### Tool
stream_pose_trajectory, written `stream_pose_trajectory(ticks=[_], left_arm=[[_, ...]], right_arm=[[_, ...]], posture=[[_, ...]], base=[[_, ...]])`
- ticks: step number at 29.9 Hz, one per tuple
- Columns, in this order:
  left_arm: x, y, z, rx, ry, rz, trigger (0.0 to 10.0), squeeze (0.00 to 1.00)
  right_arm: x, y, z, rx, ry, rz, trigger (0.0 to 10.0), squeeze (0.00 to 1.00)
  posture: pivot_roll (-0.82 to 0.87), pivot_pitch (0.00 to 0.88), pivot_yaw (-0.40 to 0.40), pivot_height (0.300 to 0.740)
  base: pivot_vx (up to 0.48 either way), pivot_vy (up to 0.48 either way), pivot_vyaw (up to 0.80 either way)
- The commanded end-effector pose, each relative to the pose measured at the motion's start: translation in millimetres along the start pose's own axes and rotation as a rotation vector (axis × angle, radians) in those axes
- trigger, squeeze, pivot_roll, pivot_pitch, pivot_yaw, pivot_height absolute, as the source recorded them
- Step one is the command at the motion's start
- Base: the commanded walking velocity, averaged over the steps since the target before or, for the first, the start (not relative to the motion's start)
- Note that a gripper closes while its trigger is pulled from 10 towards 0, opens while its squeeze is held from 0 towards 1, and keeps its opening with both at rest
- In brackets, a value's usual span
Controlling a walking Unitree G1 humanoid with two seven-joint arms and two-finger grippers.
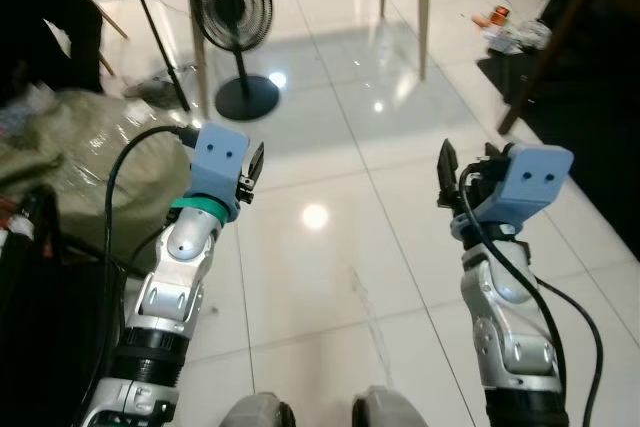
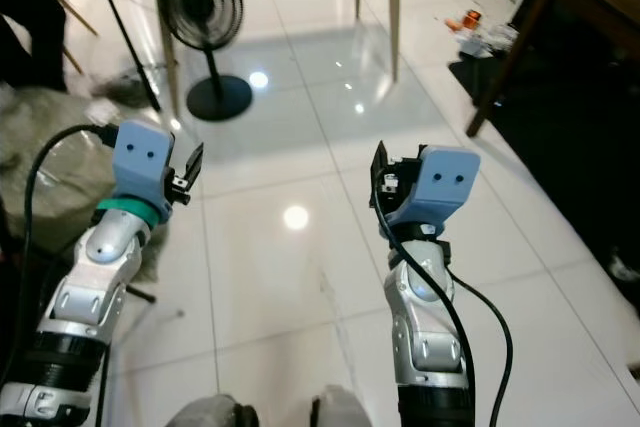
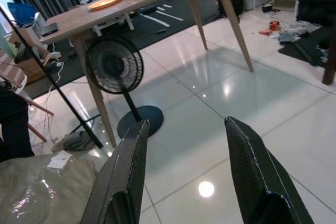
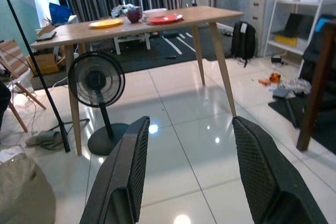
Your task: Setting the table
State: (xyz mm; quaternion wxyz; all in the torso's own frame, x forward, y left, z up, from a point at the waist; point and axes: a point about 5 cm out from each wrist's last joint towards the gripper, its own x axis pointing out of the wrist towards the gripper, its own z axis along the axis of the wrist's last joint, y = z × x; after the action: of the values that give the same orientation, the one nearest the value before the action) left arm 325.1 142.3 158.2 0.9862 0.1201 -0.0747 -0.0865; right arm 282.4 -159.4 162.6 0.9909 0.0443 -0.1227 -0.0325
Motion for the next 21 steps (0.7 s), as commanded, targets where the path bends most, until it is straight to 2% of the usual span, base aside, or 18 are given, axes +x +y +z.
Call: stream_pose_trajectory(ticks=[1, 9, 12, 14, 16, 17, 20, 21], left_arm=[[0.2, 6.0, -5, -0.002, 0.021, 0.016, 10.0, 0.14], [-0.2, 3.9, -6, 0.007, 0.014, 0.012, 10.0, 0.13], [-0.1, -2.9, 0, 0.048, -0.039, -0.029, 10.0, 0.14], [2.7, -4.3, 6, 0.044, -0.076, -0.042, 10.0, 0.15], [2.7, -4.3, 6, 0.044, -0.076, -0.042, 10.0, 0.15], [5.7, -3.7, 12, 0.032, -0.105, -0.033, 10.0, 0.14], [6.6, -3.2, 13, 0.025, -0.111, -0.025, 10.0, 0.14], [6.7, -1.7, 14, 0.013, -0.114, -0.005, 10.0, 0.14]], right_arm=[[-0.1, 4.8, -4, 0.010, 0.013, 0.019, 10.0, 0.00], [1.3, 5.6, -4, 0.017, 0.005, 0.038, 10.0, 0.00], [3.7, 3.0, -3, -0.008, -0.012, 0.029, 10.0, 0.00], [5.8, 1.1, 0, -0.046, -0.027, 0.035, 10.0, 0.00], [5.8, 1.1, 0, -0.046, -0.027, 0.035, 10.0, 0.00], [7.6, -2.2, 0, -0.081, -0.025, 0.062, 10.0, 0.00], [8.2, -3.5, 0, -0.090, -0.022, 0.073, 10.0, 0.00], [9.3, -4.7, -1, -0.096, -0.015, 0.089, 10.0, 0.00]], posture=[[-0.01, 0.000, 0.092, 0.740], [-0.01, 0.000, 0.090, 0.740], [-0.02, 0.000, 0.102, 0.740], [-0.02, 0.000, 0.110, 0.740], [-0.02, 0.000, 0.110, 0.740], [-0.02, 0.000, 0.085, 0.740], [-0.02, 0.000, 0.085, 0.740], [-0.01, 0.000, 0.053, 0.740]], base=[[0.480, 0.000, 0.00], [0.480, 0.000, 0.00], [0.480, 0.000, 0.00], [0.480, 0.000, 0.00], [0.480, 0.000, 0.00], [0.480, 0.000, 0.00], [0.480, 0.000, 0.00], [0.480, 0.000, 0.00]])
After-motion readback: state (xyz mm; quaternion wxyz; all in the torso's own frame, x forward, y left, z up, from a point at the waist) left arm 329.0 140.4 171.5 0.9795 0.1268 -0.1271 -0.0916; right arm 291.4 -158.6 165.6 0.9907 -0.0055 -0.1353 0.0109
